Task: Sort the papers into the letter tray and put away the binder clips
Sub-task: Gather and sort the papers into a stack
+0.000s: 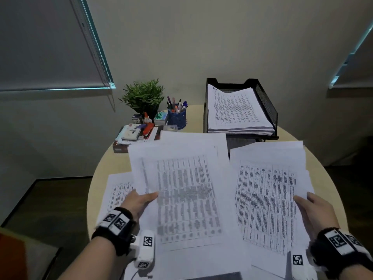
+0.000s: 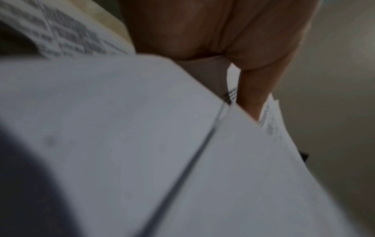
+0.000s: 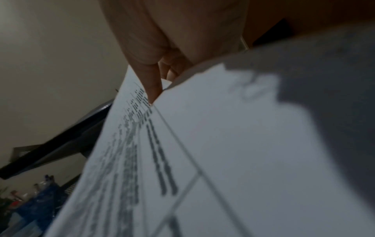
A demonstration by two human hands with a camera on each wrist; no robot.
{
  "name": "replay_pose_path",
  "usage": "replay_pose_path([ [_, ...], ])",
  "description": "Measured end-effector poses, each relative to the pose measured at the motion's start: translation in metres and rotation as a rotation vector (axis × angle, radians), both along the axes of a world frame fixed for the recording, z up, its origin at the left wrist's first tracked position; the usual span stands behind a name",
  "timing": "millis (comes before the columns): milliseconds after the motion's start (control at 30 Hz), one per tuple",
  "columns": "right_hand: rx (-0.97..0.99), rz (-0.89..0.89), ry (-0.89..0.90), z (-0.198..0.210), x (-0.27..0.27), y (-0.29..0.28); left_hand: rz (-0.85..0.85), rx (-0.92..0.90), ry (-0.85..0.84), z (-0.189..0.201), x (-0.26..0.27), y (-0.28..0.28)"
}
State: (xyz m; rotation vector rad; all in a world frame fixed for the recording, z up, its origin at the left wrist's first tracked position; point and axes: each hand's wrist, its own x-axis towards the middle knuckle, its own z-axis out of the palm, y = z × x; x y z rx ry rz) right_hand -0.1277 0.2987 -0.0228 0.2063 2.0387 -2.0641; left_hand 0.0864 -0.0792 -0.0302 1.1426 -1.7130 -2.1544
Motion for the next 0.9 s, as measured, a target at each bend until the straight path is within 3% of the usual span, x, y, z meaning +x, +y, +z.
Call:
replay_pose_path([
  [67,0.066,-0.004,0.071,0.012,-0.001,-0.002,0.006,-0.096,-0.156,-0.016,-0.011,0.013],
  [133,0.305,0.001,0.169,0.036,-0.004,-0.003,-0.011,-0.143,-0.286,-0.028,-0.019,0.021],
  [233,0.540,0.048,0.380,0.072,-0.011,-0.001,-0.026,-0.122,-0.290,-0.043,-0.027,0.029],
  [300,0.436,0.055,0.418,0.090,-0.009,-0.003,0.016,-0.038,-0.176,-0.047,-0.029,0.030],
  [367,0.163,0.062,0.326,0.104,-0.003,-0.010,0.111,-0.003,-0.089,-0.047,-0.032,0.029],
  [433,0.092,0.133,0.255,0.110,0.003,-0.021,0.187,-0.005,-0.071,-0.043,-0.034,0.029],
  [633,0.134,0.178,0.072,0.041,0.001,-0.049,0.090,-0.186,-0.179,-0.040,-0.032,0.038],
  [733,0.188,0.165,-0.076,-0.017,-0.005,-0.052,0.062,-0.094,-0.214,-0.041,-0.032,0.038],
  [800,0.345,0.228,-0.114,-0.046,-0.011,-0.052,0.088,-0.012,-0.190,-0.049,-0.035,0.036],
  [900,0.726,0.274,-0.043,-0.048,-0.010,-0.053,0.128,0.086,-0.145,-0.066,-0.036,0.028],
])
